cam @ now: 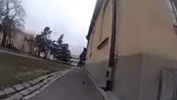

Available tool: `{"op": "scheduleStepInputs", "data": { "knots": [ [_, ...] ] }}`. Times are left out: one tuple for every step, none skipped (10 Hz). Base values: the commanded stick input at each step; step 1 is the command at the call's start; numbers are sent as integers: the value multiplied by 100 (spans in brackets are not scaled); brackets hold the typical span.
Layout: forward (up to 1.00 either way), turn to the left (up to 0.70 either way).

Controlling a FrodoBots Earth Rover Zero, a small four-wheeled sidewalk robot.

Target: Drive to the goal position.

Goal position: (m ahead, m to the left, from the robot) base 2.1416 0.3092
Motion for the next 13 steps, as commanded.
{"op": "scheduleStepInputs", "data": {
  "knots": [
    [100,16],
    [100,40],
    [100,40],
    [100,40],
    [100,20],
    [100,0],
    [100,0],
    [100,0],
    [100,0],
    [100,0],
    [100,0],
    [100,0],
    [100,0]
  ]
}}
